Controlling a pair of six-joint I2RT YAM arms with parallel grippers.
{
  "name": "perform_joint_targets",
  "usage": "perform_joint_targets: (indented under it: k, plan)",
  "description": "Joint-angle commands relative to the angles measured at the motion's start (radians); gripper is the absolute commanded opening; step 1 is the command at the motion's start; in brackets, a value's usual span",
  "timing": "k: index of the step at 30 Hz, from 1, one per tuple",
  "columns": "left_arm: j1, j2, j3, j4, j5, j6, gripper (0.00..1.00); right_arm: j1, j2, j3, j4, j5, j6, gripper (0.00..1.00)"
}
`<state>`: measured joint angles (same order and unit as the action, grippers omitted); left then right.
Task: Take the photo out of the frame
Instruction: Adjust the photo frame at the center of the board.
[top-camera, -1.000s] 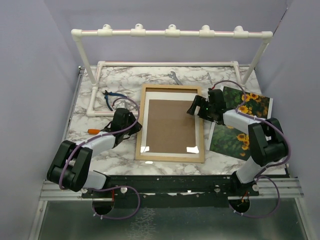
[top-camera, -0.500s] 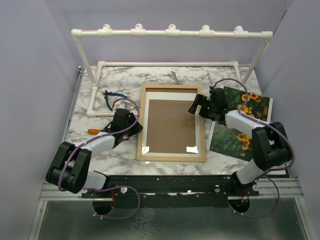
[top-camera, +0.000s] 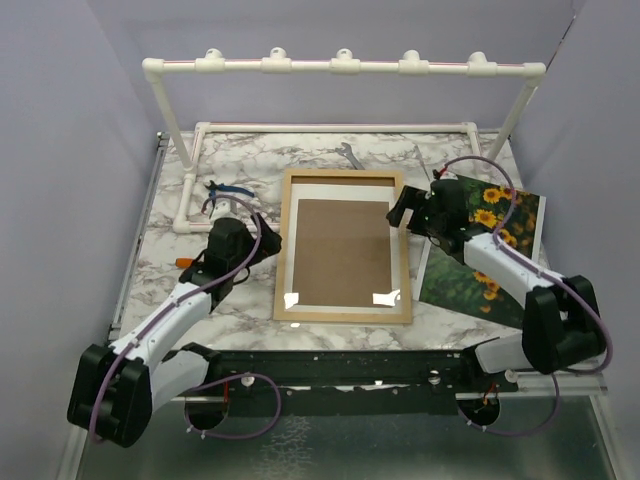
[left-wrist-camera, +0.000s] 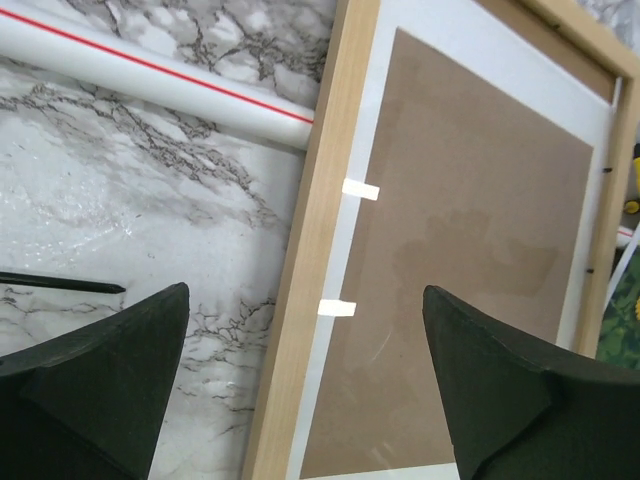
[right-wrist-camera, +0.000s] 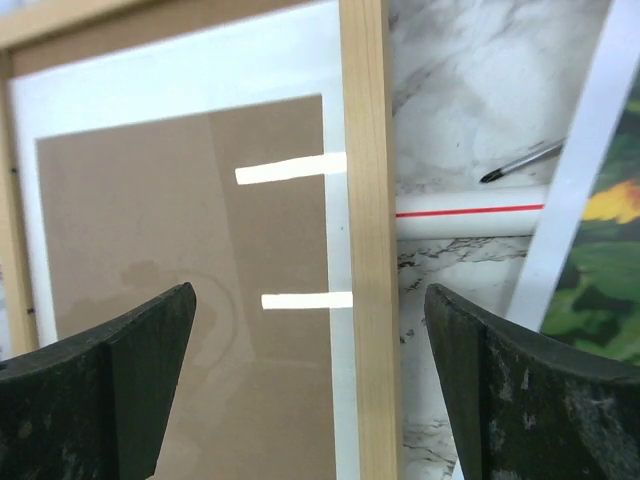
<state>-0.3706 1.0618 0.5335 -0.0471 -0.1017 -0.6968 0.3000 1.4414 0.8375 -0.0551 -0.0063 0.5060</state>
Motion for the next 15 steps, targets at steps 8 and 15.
perform_joint_targets:
  k: [8, 15]
  plan:
    - [-0.017, -0.282, -0.101, 0.071, -0.165, 0.016, 0.99, -0.002, -0.424, -0.21, 0.118, 0.275, -0.154, 1.0]
    - [-0.019, -0.419, -0.16, 0.101, -0.339, 0.037, 0.99, -0.002, -0.635, -0.38, 0.291, 0.308, -0.199, 1.0]
